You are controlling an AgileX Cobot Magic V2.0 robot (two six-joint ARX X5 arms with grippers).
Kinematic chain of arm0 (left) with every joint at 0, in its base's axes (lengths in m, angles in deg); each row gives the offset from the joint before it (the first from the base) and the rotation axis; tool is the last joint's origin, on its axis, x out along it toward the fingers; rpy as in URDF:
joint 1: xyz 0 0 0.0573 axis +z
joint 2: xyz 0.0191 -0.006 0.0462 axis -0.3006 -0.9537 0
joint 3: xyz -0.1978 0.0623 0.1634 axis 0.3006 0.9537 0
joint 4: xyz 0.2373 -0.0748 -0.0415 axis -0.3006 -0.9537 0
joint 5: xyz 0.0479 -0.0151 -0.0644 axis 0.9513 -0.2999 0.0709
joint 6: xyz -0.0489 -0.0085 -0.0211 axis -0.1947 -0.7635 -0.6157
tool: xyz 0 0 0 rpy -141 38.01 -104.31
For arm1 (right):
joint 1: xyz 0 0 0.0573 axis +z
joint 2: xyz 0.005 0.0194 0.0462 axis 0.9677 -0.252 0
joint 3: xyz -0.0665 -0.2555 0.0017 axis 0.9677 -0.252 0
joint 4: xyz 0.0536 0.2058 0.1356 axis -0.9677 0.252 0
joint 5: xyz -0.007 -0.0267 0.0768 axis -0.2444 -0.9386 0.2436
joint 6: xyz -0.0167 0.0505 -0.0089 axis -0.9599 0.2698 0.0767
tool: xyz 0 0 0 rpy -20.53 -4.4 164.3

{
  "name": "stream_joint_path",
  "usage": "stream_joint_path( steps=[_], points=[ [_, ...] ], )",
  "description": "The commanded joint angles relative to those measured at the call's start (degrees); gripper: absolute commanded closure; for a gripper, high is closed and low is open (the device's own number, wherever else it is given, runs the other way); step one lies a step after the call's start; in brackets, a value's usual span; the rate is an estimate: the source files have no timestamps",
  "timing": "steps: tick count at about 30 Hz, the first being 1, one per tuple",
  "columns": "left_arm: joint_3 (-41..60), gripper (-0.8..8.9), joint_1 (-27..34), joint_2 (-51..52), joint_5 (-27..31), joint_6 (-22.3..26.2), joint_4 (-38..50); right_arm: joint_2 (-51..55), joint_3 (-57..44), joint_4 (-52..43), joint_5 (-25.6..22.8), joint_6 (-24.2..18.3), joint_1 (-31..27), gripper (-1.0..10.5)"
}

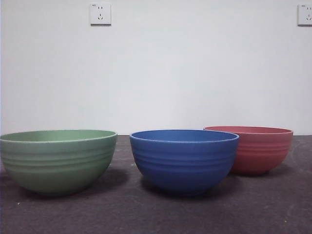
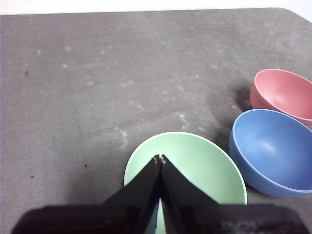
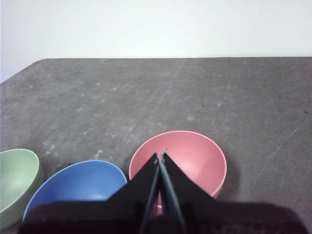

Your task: Pick up the green bowl on the top,put the green bowl on the left,pick up the red bowl in the middle,put the red bowl on the right

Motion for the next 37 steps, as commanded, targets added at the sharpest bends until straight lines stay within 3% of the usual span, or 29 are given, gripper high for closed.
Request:
stream_joint_path(
  steps=[1, 9, 17, 23, 26, 32, 37],
  points=[
    [0.2, 8.17, 0.0, 0.1, 0.2, -0.1, 0.1, 0.0, -0.3, -0.2, -0.2, 0.7, 0.1, 9.6],
    [0.2, 8.17, -0.2, 1.6, 1.0, -0.1, -0.6, 0.0, -0.3, 0.8, -0.2, 0.7, 0.1, 9.6],
    [0.7, 8.17, 6.4, 18.3, 0.5, 1.1, -4.8, 0.0, -0.3, 2.5, -0.2, 0.7, 0.1, 9.6],
    [7.6, 8.17, 14.5, 28.7, 0.8, 1.9, -2.2, 0.0, -0.3, 2.5, -0.2, 0.7, 0.1, 9.6],
    [13.1, 8.17, 17.0, 29.3, 0.8, 2.3, 0.2, 0.0, -0.3, 2.5, -0.2, 0.7, 0.1, 9.6],
    [24.2, 8.17, 18.1, 29.3, 0.1, 2.7, 11.4, 0.0, -0.3, 2.7, -0.2, 0.7, 0.1, 9.6],
    [29.0, 8.17, 18.1, 29.3, 0.1, 3.1, 15.9, 0.0, -0.3, 2.7, -0.2, 0.7, 0.1, 9.6]
  ],
)
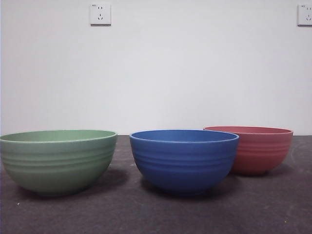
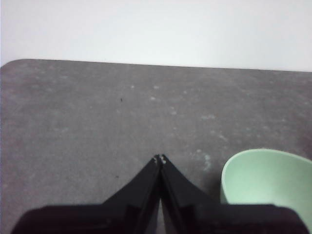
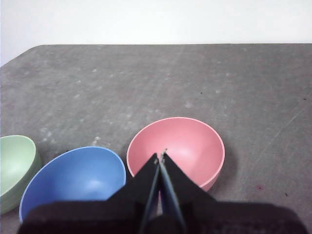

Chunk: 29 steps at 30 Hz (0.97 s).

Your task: Pick up the green bowl on the top,put the green bowl on the left,pick up the red bowl in the middle,put the red bowl on the right

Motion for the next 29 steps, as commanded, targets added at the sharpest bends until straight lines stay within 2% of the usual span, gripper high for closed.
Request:
stream_joint_path(
  steps=[1, 7, 13, 29],
  points=[
    [1.9, 8.17, 0.1, 0.3, -0.1, 1.3, 1.5, 0.0, -0.3, -0.2, -0.2, 0.5, 0.1, 9.6],
    [4.7, 8.17, 0.1, 0.3, 0.1, 2.8, 2.8, 0.0, -0.3, -0.2, -0.2, 0.5, 0.1, 9.6],
    [6.3, 8.17, 0.1, 0.3, -0.5, 0.3, 3.8, 0.0, -0.3, -0.2, -0.2, 0.5, 0.1, 9.6],
    [6.3, 8.17, 0.1, 0.3, 0.1, 0.4, 3.7, 0.0, -0.3, 0.0, -0.2, 0.5, 0.1, 9.6]
  ],
)
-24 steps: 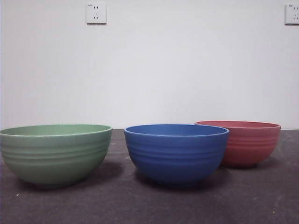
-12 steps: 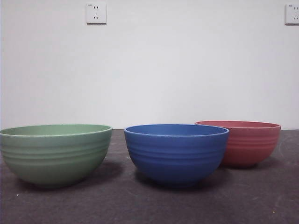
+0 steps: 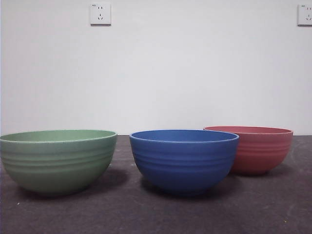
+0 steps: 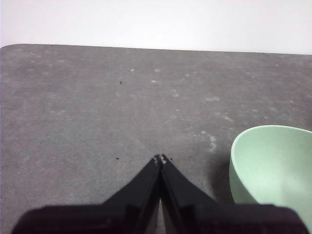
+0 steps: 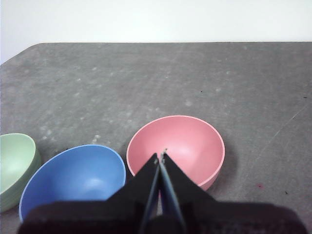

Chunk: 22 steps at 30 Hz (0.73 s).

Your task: Pick up the green bowl on the top,put the green bowl on the left,pick up the red bowl in the middle,put the red bowl on the right

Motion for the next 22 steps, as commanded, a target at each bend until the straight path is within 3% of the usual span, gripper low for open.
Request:
stream_joint_path(
  steps=[1, 13, 18, 22],
  points=[
    [0.9, 8.17, 0.1, 0.1, 0.1, -0.5, 0.0, 0.0, -0.3, -0.3, -0.2, 0.5, 0.1, 9.6],
    [0.9, 8.17, 0.1, 0.1, 0.1, -0.5, 0.0, 0.0, -0.3, -0.3, -0.2, 0.4, 0.1, 9.6],
    [0.9, 8.17, 0.1, 0.1, 0.1, -0.5, 0.0, 4.8, -1.0, 2.0, -2.0, -6.6, -1.1, 9.6],
    [0.9, 8.17, 0.1, 0.1, 0.1, -0.5, 0.0, 11.2, -6.3, -1.3, 6.1, -9.1, -8.0, 9.6]
  ],
)
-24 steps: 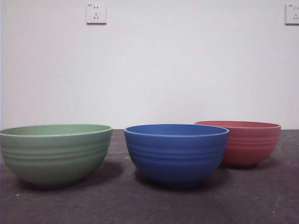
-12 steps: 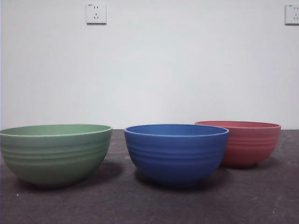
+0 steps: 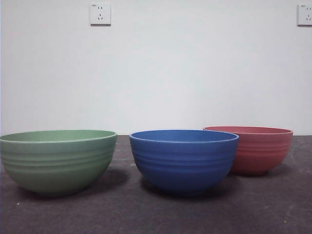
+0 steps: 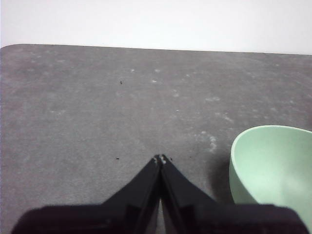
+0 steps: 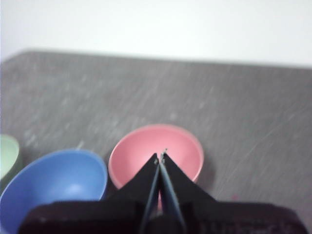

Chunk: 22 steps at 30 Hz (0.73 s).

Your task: Pick up the green bowl on the top,put the green bowl on the left,pick up the red bowl in the middle,put the red bowl on the right

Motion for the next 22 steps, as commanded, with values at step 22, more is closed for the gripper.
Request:
stream_joint_path(
  steps=[22],
  points=[
    [0.9, 8.17, 0.1, 0.1, 0.1, -0.5, 0.0, 14.0, -30.0, -18.1, 18.0, -3.1, -16.5, 9.6]
  ],
)
